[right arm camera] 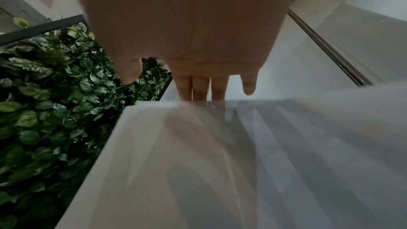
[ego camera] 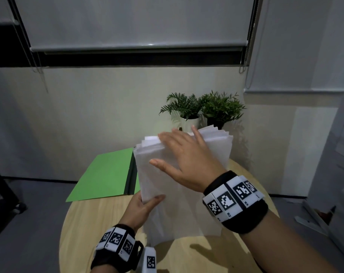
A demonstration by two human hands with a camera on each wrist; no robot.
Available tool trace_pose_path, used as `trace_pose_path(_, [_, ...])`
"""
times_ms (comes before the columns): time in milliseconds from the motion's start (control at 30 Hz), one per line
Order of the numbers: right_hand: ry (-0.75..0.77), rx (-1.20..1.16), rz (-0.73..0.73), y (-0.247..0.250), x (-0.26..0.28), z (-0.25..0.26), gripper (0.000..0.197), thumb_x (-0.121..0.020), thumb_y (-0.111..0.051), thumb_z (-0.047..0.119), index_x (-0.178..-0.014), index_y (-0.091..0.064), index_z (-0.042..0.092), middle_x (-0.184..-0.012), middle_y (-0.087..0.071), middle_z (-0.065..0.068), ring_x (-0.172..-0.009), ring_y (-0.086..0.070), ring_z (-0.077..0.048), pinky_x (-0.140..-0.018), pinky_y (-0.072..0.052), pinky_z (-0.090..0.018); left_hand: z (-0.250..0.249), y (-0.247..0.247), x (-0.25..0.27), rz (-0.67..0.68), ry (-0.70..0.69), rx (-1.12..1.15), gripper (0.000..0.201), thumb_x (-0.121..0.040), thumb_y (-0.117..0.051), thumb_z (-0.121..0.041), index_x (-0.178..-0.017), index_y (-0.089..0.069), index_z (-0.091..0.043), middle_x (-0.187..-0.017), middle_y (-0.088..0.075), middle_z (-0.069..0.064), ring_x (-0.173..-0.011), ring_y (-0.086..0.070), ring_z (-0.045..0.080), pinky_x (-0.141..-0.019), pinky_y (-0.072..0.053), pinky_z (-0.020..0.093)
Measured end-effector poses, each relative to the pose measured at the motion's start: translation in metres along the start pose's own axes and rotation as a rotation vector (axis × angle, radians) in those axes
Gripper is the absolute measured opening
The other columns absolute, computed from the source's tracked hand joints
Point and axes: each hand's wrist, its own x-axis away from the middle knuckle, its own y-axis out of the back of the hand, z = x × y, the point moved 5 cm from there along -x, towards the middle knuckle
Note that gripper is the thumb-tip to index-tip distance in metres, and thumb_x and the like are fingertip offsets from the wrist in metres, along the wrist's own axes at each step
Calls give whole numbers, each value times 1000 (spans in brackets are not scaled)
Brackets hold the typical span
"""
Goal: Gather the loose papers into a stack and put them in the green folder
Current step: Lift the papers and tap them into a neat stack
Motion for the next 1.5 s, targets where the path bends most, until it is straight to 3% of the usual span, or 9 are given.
trace_pose_path(267, [-10,28,-7,1,5,-2,80,-84,-17,73,-150,-25,29,-157,-29,10,-148,-16,-13,-121,5,-52,-3,-3,1,28,-11,-1,36,-70,-74,-26,-103,-71,-12,-99,-78,8,-93,-73,25,-84,-57,41])
trace_pose_path(400, [-248,-85,-302,16,43,-49,100,-71,-41,79,-153,-9,32,-162,-3,10,-150,5,-17,-118,12,-47,0,-1,0,3,-7,10,27,-76,-75,-18,-103,-70,-15,-99,-79,3,-93,-74,20,-80,-58,32])
trace_pose_path(500, [-578,-551,-394,-3,82,-107,125,-53,-72,67,-151,-2,34,-161,-10,2,-146,-12,-15,-120,-11,-47,-1,3,0,-6,6,18,20,-83,-69,-7,-101,-70,-12,-99,-78,4,-96,-73,21,-84,-57,33])
trace_pose_path(633, [-757,-1230,-78,-78,102,-134,136,-28,-94,49,-144,-26,29,-133,-59,-15,-115,-62,-22,-98,-50,-48,0,1,2,19,7,49,21,-82,-71,-9,-104,-70,-11,-100,-78,6,-98,-72,24,-85,-56,33])
trace_pose_path(767, [-758,-1081,131,-112,110,-130,74,-51,-92,33,-117,-59,25,-105,-71,5,-92,-68,-9,-74,-55,-21,2,3,1,11,15,129,68,-51,-88,-40,-110,-66,-14,-104,-77,7,-97,-72,25,-80,-57,35])
trace_pose_path(967, [-893,-1170,108,-127,114,-117,37,-55,-88,42,-84,-71,27,-111,-72,-1,-102,-66,-18,-101,-47,-39,-5,2,-1,-33,-37,208,71,-53,-83,-39,-114,-64,-6,-106,-76,11,-102,-70,29,-75,-57,31])
trace_pose_path(1200, [-862,-1208,-28,-115,112,-111,26,-64,-86,26,-86,-75,19,-97,-78,-6,-91,-72,-19,-93,-54,-42,-17,4,6,-52,-33,116,41,-71,-76,-27,-110,-65,-19,-115,-73,9,-104,-69,20,-79,-54,26])
trace_pose_path(1300, [-854,-1191,-68,-118,113,-113,54,-49,-91,38,-94,-74,14,-98,-78,-8,-91,-73,-24,-89,-57,-45,-47,4,12,-86,-76,199,58,-60,-72,-40,-114,-65,-20,-113,-74,4,-110,-66,25,-81,-52,32])
trace_pose_path(1500, [-763,-1259,-91,-111,122,-102,24,-65,-86,16,-85,-74,22,-84,-79,7,-78,-74,-10,-72,-56,-28,-143,-9,8,-342,-130,265,69,-57,-64,-77,-107,-57,-30,-114,-63,-4,-108,-58,14,-95,-44,39])
